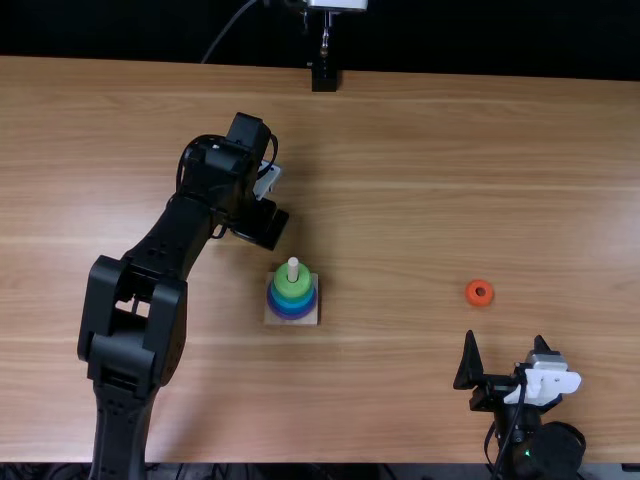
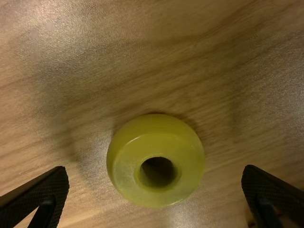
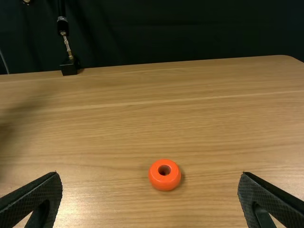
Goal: Build the Hanoi tower: stack the rings onto the peg from bottom to top in this color order: purple, dark blue, light blue, dark green, light green, yellow, orange.
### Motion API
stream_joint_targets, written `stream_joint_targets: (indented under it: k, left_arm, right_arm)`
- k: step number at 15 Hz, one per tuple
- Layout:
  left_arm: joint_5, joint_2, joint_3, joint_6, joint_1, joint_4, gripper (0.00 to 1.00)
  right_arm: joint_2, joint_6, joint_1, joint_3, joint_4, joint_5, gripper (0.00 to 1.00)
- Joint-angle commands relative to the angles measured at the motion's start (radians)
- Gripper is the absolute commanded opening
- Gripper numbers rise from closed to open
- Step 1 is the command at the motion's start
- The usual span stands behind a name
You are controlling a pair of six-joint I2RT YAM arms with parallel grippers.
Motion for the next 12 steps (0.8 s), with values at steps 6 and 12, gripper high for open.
stream_joint_targets:
  k: [6, 12]
  left_arm:
    - [0.008, 0.038, 0.026, 0.01, -0.007, -0.011, 0.61]
    - [0.01, 0.037, 0.024, 0.01, -0.005, 0.0, 0.18]
  right_arm:
    - [-0.013, 0.0, -0.01, -0.063, -0.07, 0.011, 1.0]
    - [-0.013, 0.0, -0.01, -0.063, -0.07, 0.011, 1.0]
